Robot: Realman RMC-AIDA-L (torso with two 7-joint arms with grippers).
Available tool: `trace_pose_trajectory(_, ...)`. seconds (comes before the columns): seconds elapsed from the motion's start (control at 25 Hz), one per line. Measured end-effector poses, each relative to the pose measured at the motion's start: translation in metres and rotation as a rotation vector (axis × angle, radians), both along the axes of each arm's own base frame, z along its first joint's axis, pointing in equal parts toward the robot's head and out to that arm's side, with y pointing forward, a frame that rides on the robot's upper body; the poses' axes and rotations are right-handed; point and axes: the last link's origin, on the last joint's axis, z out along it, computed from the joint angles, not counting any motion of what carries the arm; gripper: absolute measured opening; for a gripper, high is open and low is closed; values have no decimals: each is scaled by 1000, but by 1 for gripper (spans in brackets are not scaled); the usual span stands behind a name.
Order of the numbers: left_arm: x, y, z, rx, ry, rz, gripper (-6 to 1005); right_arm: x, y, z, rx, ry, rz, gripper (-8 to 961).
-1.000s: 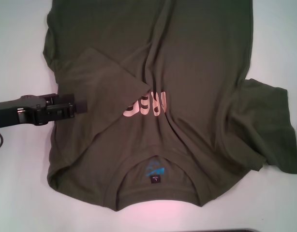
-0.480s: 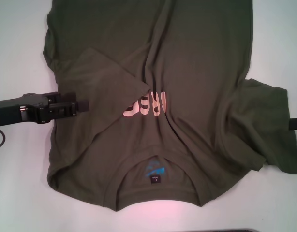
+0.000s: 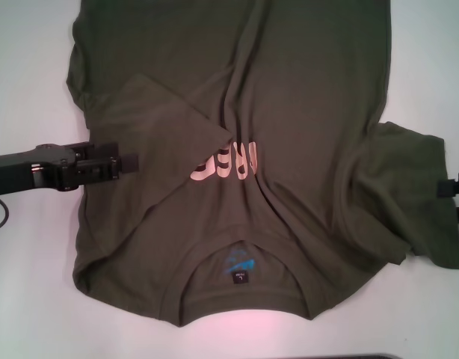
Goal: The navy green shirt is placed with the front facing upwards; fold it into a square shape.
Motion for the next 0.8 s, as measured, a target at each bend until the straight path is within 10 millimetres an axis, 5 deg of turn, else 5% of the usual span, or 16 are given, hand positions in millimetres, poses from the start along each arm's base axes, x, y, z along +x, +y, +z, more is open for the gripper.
trace_pose_trajectory(0.8, 0, -1, 0, -4, -3, -2, 719, -6, 5, -11, -6, 3, 22, 905)
